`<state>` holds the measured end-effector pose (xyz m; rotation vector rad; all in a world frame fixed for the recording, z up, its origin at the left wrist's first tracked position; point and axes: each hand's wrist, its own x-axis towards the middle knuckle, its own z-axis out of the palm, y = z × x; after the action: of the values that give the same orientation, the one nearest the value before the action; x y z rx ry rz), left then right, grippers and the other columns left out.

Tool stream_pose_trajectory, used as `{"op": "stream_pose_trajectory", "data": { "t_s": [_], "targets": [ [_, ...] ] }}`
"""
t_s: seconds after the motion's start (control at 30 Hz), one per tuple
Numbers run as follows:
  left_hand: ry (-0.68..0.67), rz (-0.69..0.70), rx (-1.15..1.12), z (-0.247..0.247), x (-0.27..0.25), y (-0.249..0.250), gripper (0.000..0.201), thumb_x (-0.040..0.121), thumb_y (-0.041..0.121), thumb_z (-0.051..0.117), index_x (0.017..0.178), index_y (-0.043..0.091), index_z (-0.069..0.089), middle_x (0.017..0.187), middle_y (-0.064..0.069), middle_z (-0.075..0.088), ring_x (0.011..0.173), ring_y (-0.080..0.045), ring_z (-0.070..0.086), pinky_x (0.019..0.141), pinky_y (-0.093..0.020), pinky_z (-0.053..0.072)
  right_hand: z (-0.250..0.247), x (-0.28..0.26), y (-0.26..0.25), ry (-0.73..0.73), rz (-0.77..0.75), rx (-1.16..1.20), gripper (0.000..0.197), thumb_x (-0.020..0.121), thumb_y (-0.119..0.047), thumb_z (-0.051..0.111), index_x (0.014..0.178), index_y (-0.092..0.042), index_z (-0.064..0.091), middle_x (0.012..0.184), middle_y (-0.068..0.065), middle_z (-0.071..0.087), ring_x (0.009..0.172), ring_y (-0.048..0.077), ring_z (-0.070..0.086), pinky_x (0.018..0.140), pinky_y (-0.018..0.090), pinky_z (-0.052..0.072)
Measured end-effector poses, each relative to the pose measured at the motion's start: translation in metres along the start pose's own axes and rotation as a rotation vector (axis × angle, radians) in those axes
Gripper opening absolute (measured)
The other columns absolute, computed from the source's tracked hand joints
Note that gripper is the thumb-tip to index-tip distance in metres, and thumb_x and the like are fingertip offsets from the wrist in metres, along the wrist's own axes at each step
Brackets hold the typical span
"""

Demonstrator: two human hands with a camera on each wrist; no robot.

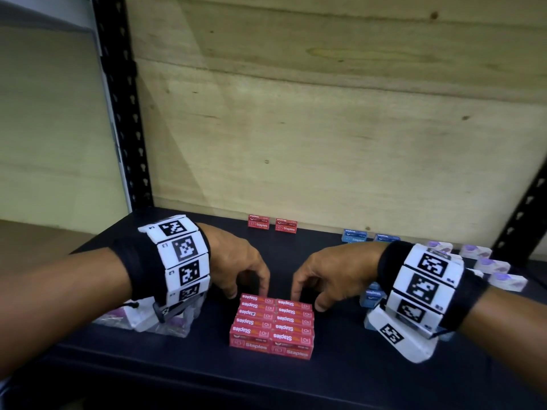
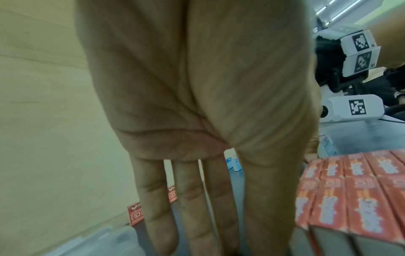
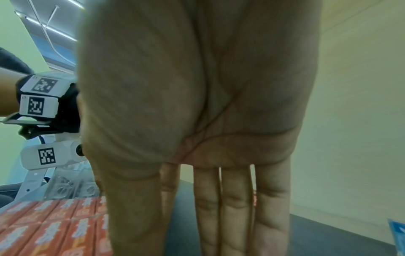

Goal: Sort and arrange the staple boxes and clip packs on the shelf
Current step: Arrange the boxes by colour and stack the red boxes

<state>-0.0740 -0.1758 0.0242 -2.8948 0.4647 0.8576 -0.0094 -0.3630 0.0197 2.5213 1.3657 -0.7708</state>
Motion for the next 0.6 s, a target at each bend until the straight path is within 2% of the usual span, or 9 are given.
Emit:
{"op": "stream_pose_trajectory", "data": {
  "t_s": [0.07,0.17,0.23,0.33,0.4,0.47,0.6],
  "targets": [
    [0.031,-0.022,-0.017,-0.003,0.002,-0.006,0.046,0.090,0.014,0.066,0.127,0.041,0.056,0.126,0.014,0.057,0.100,-0.005,0.054,0.093,-0.031,0.048,-0.005,0.003,0.003,0.003,0.024,0.009,0.037,0.091,-0.026,0.068,0.127,-0.035,0.061,0.120,-0.008,0.065,0.109,0.010,0.060,0.095,0.027,0.047],
    [0.107,-0.062,-0.047,-0.011,0.009,-0.018,0.041,0.088,0.017,0.069,0.124,0.035,0.059,0.120,0.010,0.064,0.094,-0.006,0.058,0.085,-0.024,0.048,-0.017,0.009,0.010,0.039,0.065,0.026,0.034,0.092,-0.029,0.068,0.126,-0.028,0.062,0.105,-0.012,0.065,0.097,0.008,0.060,0.083,0.022,0.045],
    [0.171,-0.099,-0.086,-0.021,0.015,-0.028,0.034,0.088,0.022,0.070,0.119,0.031,0.062,0.112,0.011,0.066,0.088,-0.005,0.058,0.079,-0.020,0.045,-0.027,0.016,0.018,0.084,0.109,0.038,0.033,0.090,-0.030,0.070,0.123,-0.027,0.064,0.099,-0.015,0.063,0.095,0.009,0.060,0.084,0.024,0.046],
    [0.266,-0.157,-0.106,-0.037,0.028,-0.047,0.027,0.087,0.028,0.071,0.113,0.029,0.065,0.097,0.016,0.065,0.082,-0.004,0.059,0.078,-0.022,0.046,-0.046,0.030,0.033,0.167,0.170,0.046,0.030,0.087,-0.032,0.073,0.116,-0.028,0.066,0.095,-0.015,0.062,0.096,0.012,0.061,0.087,0.027,0.048],
    [0.316,-0.190,-0.077,-0.048,0.040,-0.061,0.026,0.086,0.030,0.071,0.111,0.028,0.065,0.098,0.015,0.067,0.074,-0.003,0.057,0.078,-0.024,0.047,-0.060,0.042,0.045,0.219,0.210,0.021,0.029,0.087,-0.033,0.073,0.115,-0.027,0.066,0.098,-0.011,0.062,0.093,0.014,0.060,0.083,0.028,0.046],
    [0.353,-0.228,-0.039,-0.058,0.053,-0.075,0.027,0.086,0.031,0.071,0.112,0.028,0.064,0.106,0.011,0.068,0.074,-0.004,0.056,0.077,-0.024,0.046,-0.073,0.057,0.057,0.261,0.244,-0.022,0.030,0.088,-0.034,0.072,0.116,-0.025,0.066,0.105,-0.006,0.063,0.090,0.014,0.057,0.080,0.028,0.044],
    [0.353,-0.260,0.006,-0.072,0.077,-0.098,0.034,0.089,0.031,0.068,0.122,0.028,0.060,0.118,0.007,0.062,0.094,-0.013,0.056,0.084,-0.027,0.047,-0.087,0.085,0.074,0.285,0.297,-0.044,0.035,0.088,-0.033,0.071,0.122,-0.025,0.064,0.122,-0.002,0.063,0.098,0.016,0.054,0.085,0.030,0.045]
  ]
}}
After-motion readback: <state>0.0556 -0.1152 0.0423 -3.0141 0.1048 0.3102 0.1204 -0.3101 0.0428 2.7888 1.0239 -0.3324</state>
